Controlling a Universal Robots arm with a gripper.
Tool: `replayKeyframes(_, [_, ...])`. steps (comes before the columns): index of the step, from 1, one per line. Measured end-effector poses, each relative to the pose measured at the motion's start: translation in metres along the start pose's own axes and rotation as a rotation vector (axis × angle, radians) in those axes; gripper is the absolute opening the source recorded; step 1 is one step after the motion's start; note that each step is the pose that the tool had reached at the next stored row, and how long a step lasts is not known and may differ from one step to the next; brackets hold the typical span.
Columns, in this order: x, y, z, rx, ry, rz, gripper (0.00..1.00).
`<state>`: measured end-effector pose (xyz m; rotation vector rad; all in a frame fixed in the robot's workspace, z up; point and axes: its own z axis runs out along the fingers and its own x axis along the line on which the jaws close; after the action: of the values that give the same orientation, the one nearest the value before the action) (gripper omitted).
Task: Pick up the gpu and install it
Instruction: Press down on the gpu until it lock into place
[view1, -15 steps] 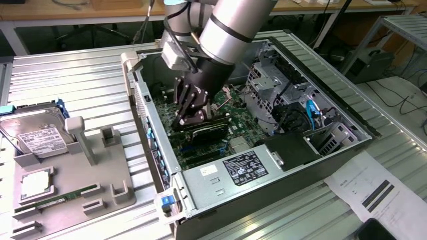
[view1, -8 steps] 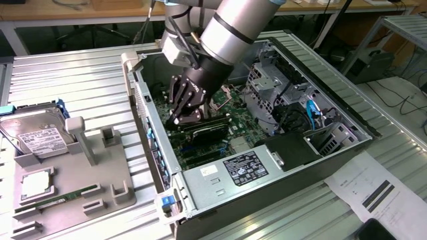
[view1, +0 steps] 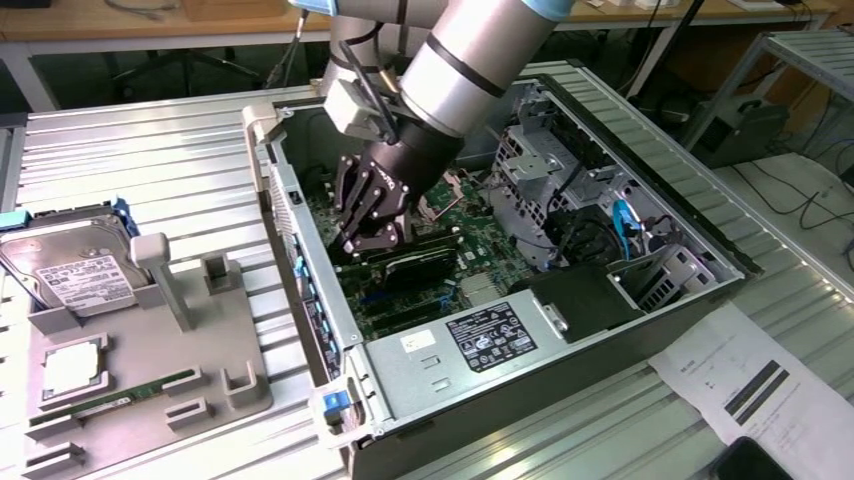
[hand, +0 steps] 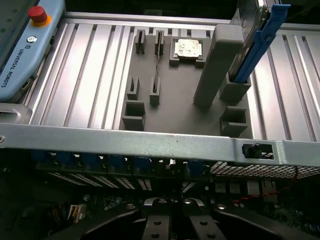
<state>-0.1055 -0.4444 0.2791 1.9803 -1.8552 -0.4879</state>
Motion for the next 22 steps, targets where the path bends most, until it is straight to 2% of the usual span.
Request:
replayKeyframes(2, [-0.0001, 0.0005, 0.0005, 0.0005, -0.0003, 0.0, 0.11])
replayKeyframes(5, [-0.0003, 0.0019, 0.0013, 0.0045, -0.0001, 0.0, 0.11])
replayKeyframes(6, [-0.0002, 0.0021, 0.0012, 0.0086, 0.0004, 0.001, 0.11])
replayKeyframes(7, [-0.0002, 0.0021, 0.0013, 0.0181, 0.0008, 0.001, 0.11])
replayKeyframes(8, [-0.0003, 0.0019, 0.0013, 0.0307, 0.0018, 0.001, 0.11])
replayKeyframes(10, [-0.0007, 0.0018, 0.0012, 0.0584, 0.0052, -0.002, 0.11])
replayKeyframes(11, [-0.0015, 0.0017, 0.0013, 0.0878, 0.0083, -0.004, 0.11])
replayKeyframes(17, [-0.0035, 0.0016, 0.0012, 0.1938, 0.0173, -0.004, 0.11])
replayKeyframes(18, [-0.0037, 0.002, 0.0014, 0.2301, 0.0199, -0.003, 0.11])
replayKeyframes(21, [-0.0041, 0.0032, 0.0021, 0.2862, 0.0246, 0.0, 0.11])
replayKeyframes(22, [-0.0042, 0.0036, 0.0023, 0.3015, 0.0256, 0.001, 0.11])
